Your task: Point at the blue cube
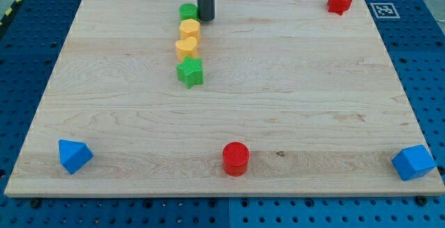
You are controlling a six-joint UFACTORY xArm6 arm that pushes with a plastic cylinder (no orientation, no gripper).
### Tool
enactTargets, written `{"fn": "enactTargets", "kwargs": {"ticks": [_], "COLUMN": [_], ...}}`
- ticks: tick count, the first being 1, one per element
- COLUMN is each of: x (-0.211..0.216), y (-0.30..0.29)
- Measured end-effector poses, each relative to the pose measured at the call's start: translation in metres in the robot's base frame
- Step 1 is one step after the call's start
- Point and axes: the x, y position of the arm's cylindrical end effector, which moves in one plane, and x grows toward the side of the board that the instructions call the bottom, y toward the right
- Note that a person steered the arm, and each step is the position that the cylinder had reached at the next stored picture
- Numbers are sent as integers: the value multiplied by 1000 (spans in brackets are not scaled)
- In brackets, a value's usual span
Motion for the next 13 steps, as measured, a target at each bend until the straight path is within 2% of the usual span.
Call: {"fn": "enactTargets", "kwargs": {"ticks": [1,2,3,7,8,11,12,13], "x": [0,2,23,23,30,106,151,218], "y": [6,46,61,61,93,268,303,332]}}
